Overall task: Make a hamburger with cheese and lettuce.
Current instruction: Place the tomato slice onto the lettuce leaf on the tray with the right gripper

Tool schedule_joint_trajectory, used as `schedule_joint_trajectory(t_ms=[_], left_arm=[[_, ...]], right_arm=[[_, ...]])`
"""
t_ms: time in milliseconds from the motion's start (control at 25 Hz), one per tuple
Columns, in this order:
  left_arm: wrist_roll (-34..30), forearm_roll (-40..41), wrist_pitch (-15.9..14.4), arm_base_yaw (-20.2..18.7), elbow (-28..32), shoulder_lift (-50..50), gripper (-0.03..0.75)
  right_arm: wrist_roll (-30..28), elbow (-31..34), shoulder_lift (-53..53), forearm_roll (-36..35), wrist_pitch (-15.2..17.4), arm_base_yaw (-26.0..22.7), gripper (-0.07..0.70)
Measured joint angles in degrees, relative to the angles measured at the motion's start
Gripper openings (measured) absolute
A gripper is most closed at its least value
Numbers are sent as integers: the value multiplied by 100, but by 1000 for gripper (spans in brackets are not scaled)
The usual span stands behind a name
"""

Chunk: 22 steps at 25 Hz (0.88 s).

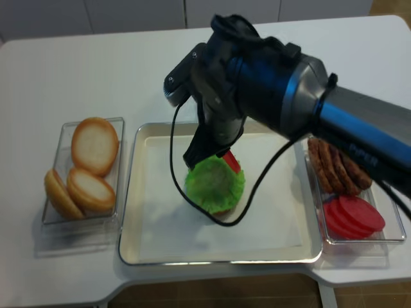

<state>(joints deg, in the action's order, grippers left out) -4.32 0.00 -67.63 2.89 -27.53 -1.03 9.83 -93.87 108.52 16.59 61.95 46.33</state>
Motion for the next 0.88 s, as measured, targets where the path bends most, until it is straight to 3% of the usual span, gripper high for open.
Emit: schedule_joint_trajectory(t_ms=[320,880], left_arm=[[0,0,0,0,0,0,468],[0,0,0,0,0,0,468]], right_arm=[[0,0,114,281,0,0,72],[0,0,171,46,-8,0,72]])
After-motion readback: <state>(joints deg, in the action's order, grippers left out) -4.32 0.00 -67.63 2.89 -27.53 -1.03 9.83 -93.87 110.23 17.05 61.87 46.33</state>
